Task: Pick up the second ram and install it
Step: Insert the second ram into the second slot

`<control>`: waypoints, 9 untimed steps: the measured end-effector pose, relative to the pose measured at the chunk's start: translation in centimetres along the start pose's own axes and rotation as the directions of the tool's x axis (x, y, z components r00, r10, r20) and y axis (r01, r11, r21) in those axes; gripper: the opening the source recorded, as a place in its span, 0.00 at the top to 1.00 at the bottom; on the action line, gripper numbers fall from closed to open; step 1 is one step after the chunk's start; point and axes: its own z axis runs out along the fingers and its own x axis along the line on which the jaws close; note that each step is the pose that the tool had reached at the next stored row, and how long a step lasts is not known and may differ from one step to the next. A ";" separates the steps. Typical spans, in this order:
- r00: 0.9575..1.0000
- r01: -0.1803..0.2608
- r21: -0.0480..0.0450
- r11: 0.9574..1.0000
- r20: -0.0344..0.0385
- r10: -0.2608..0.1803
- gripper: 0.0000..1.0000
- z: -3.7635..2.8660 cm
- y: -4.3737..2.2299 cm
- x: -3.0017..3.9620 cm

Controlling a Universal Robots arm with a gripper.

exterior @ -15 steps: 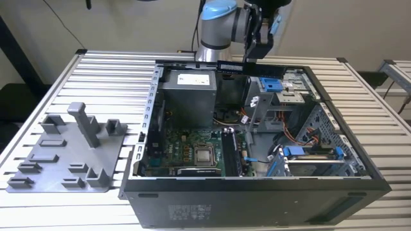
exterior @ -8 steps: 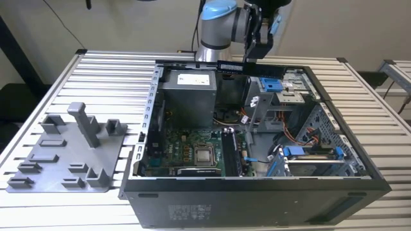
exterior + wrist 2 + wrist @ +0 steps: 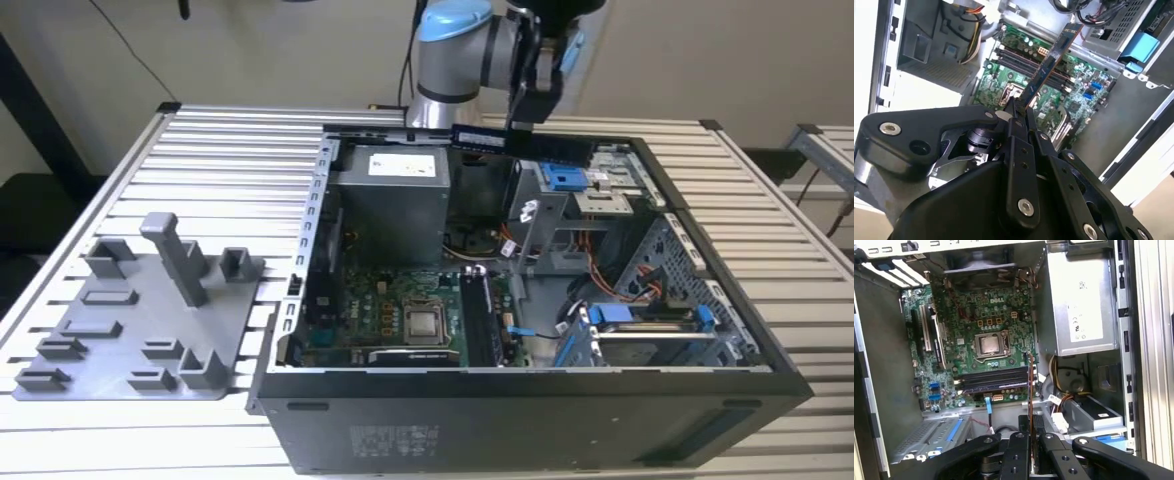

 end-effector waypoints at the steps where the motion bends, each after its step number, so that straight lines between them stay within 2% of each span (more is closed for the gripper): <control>1: 1.000 -0.012 0.001 1.000 0.000 0.012 0.86 0.00 0.00 0.00; 9: 0.995 -0.103 0.005 0.995 -0.001 0.103 0.86 0.02 0.00 0.00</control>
